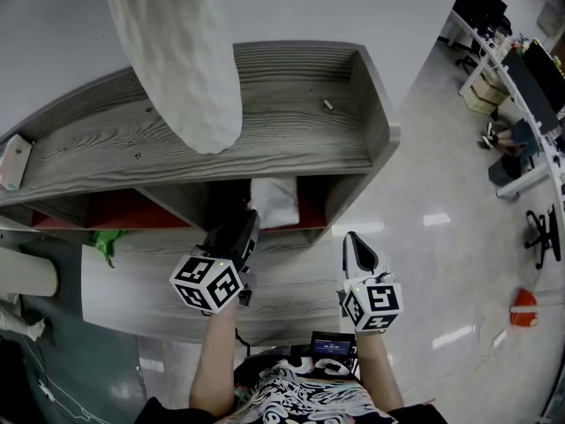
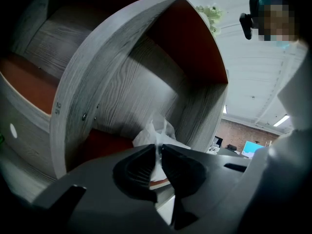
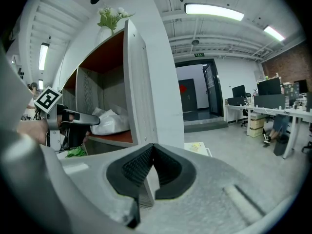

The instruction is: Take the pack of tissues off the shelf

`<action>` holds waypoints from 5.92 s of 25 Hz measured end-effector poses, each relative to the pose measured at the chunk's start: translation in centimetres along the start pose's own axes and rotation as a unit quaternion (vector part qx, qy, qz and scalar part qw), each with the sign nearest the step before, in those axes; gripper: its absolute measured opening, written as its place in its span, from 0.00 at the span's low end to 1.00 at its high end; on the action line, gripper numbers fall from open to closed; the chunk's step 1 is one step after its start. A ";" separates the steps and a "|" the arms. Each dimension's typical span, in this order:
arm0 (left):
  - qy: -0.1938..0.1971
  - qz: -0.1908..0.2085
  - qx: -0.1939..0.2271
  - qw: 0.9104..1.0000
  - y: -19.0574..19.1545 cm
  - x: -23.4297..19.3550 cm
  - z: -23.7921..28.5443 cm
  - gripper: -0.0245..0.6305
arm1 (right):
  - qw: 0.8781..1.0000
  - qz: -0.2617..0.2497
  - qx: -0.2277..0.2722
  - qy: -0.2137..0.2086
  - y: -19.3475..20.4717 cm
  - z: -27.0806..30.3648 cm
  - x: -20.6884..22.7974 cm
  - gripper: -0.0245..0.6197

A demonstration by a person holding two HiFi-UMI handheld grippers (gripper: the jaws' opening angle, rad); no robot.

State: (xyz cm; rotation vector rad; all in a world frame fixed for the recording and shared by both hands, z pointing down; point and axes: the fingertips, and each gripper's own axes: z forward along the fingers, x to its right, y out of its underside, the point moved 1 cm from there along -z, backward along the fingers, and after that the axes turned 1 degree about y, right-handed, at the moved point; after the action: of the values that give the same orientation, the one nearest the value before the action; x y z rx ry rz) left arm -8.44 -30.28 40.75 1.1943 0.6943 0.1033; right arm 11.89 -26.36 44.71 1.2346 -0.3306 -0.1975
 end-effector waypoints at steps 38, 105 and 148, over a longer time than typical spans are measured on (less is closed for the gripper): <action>0.003 0.014 0.051 0.999 1.6 2.9 -10.7 0.08 | 0.999 -0.020 0.028 -0.002 1.9 -8.5 -5.0 0.05; -0.012 -0.033 -0.055 0.998 18.4 -0.9 -13.6 0.08 | 0.994 -0.032 -0.105 -0.008 15.0 -10.9 -6.6 0.05; -0.060 0.012 -0.188 0.980 29.9 -5.6 -11.3 0.13 | 0.987 -0.018 -0.157 -0.003 20.7 -10.2 -5.7 0.05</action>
State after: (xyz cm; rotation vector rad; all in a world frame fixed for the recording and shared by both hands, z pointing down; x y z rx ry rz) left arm -10.65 -11.74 67.34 0.8384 0.5268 0.1726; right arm 9.54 -8.78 60.52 0.9292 -0.2705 -0.2729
